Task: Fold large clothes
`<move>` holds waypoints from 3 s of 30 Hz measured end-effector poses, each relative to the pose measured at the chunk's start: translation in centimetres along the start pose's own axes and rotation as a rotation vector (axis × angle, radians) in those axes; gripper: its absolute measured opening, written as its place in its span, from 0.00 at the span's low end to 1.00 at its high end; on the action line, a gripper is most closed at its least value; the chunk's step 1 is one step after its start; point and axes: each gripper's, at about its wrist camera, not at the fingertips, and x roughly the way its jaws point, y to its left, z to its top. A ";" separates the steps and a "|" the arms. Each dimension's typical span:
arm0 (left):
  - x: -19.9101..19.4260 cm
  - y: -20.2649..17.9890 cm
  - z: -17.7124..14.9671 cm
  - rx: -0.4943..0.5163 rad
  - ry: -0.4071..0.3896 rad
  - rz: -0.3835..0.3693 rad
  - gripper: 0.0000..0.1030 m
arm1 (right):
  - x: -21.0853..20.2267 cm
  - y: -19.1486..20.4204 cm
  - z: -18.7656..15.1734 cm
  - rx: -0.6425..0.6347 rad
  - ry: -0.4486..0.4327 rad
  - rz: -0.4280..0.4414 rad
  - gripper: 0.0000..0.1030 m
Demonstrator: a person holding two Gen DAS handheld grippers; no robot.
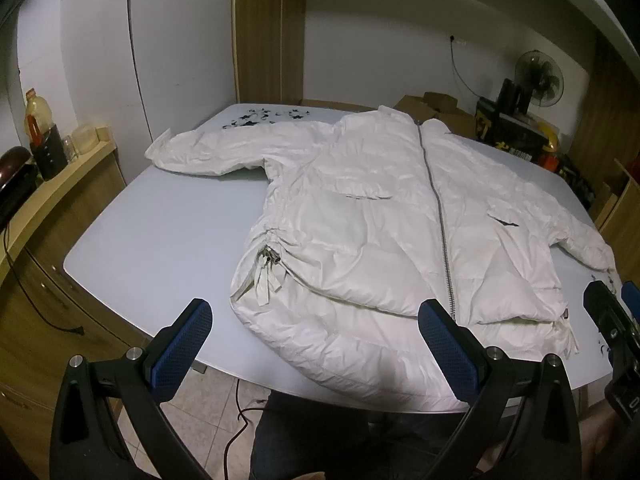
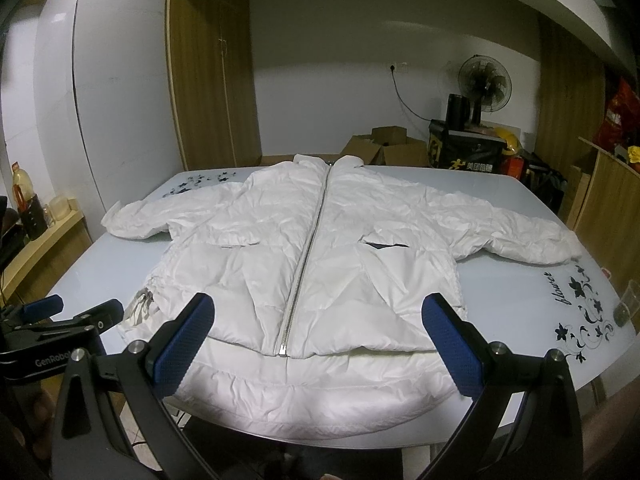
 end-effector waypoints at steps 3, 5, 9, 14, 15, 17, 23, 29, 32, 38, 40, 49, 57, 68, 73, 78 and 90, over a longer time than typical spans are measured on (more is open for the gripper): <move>0.0 0.0 0.0 0.001 0.004 -0.001 1.00 | 0.3 0.1 0.1 0.000 0.002 -0.001 1.00; 0.2 0.0 0.1 0.001 0.007 -0.001 1.00 | 0.0 -0.1 -0.2 0.000 0.002 0.000 1.00; 0.4 0.0 0.0 0.000 0.015 -0.003 1.00 | 0.3 0.2 0.1 -0.001 0.003 -0.001 1.00; 3.5 3.2 1.6 -0.149 0.118 -0.268 1.00 | 0.9 -0.1 -0.6 -0.001 0.025 -0.001 1.00; 5.4 5.4 2.8 -0.236 0.159 -0.395 1.00 | 1.5 -0.1 -0.7 -0.002 0.035 -0.002 1.00; 8.1 8.7 4.4 -0.366 0.205 -0.546 1.00 | 2.3 -0.4 -1.1 -0.003 0.059 -0.008 1.00; 20.5 19.7 9.3 -0.793 0.276 -0.672 1.00 | 5.5 -1.4 -1.6 0.007 0.135 -0.040 1.00; 28.7 21.6 12.4 -0.882 0.297 -0.660 1.00 | 9.3 -1.3 -1.0 0.008 0.215 -0.065 1.00; 31.8 20.6 13.5 -0.878 0.313 -0.644 1.00 | 11.0 -1.6 -0.7 0.029 0.250 -0.073 1.00; 37.3 19.3 16.0 -0.886 0.338 -0.609 1.00 | 13.0 -1.5 -0.4 0.028 0.299 -0.085 1.00; 38.0 19.7 16.2 -0.895 0.336 -0.599 0.99 | 13.5 -1.5 -0.3 0.031 0.308 -0.095 1.00; 41.0 25.7 19.1 -1.002 0.181 -0.519 0.99 | 15.7 -0.8 0.1 0.027 0.348 -0.092 1.00; 42.9 30.3 21.1 -1.023 0.129 -0.463 0.80 | 16.4 -0.3 0.3 0.020 0.361 -0.098 1.00; 45.2 34.5 21.7 -1.050 0.203 -0.522 0.20 | 15.9 0.3 0.4 -0.004 0.349 -0.101 1.00; 47.1 34.4 22.7 -0.996 0.219 -0.507 0.19 | 15.9 0.6 0.6 0.000 0.356 -0.085 1.00; 44.4 31.9 25.2 -0.768 0.091 -0.404 0.08 | 17.9 1.9 3.2 0.015 0.387 0.009 0.99; 35.2 25.7 29.3 -0.361 -0.134 -0.191 0.07 | 43.7 17.8 14.5 -0.017 0.586 0.105 0.21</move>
